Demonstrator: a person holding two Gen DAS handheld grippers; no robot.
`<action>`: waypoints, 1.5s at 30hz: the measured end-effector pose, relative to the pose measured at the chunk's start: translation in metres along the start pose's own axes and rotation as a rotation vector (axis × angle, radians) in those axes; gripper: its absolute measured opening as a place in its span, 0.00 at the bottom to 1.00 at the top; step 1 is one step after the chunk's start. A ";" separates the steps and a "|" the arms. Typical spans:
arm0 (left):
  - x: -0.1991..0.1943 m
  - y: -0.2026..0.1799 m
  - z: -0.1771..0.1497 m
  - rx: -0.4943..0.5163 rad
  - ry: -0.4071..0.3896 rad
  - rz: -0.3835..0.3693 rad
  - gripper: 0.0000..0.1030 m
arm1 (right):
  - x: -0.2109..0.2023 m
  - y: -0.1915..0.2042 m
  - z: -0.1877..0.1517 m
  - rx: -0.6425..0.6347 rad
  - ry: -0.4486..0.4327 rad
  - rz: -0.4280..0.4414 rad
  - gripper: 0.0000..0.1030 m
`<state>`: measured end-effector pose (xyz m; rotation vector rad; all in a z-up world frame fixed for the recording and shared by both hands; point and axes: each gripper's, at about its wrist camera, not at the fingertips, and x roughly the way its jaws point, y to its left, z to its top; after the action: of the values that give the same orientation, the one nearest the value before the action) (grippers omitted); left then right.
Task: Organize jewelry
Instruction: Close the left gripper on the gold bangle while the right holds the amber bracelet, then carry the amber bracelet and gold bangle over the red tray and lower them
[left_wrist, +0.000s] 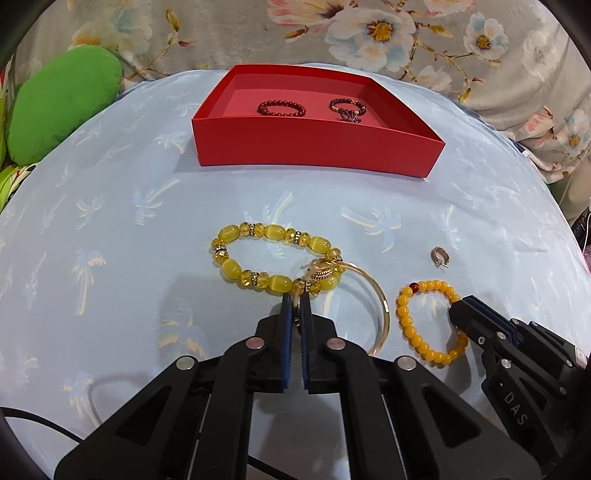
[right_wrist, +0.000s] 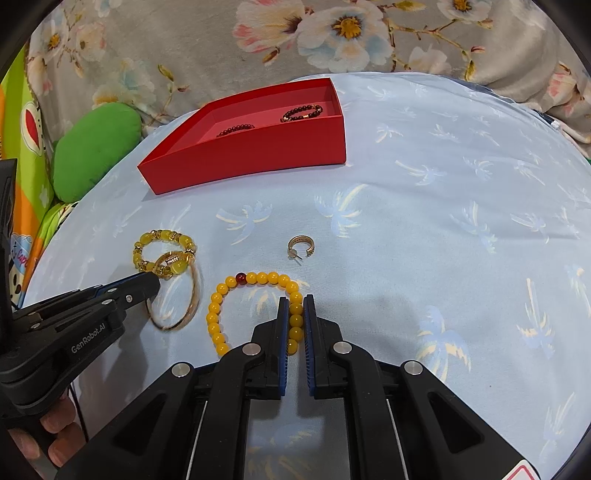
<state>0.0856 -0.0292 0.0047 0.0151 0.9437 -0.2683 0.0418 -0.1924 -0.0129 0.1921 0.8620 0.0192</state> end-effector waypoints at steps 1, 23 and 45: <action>-0.001 0.000 0.000 0.001 -0.001 0.002 0.03 | 0.000 0.000 0.000 0.000 0.000 -0.001 0.07; -0.078 0.001 0.020 0.023 -0.108 -0.032 0.03 | -0.072 0.026 0.033 -0.046 -0.139 0.057 0.07; -0.078 0.022 0.121 0.051 -0.202 -0.013 0.03 | -0.051 0.027 0.154 -0.052 -0.211 0.078 0.07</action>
<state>0.1433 -0.0066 0.1364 0.0283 0.7363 -0.2998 0.1269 -0.1950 0.1277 0.1752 0.6424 0.0933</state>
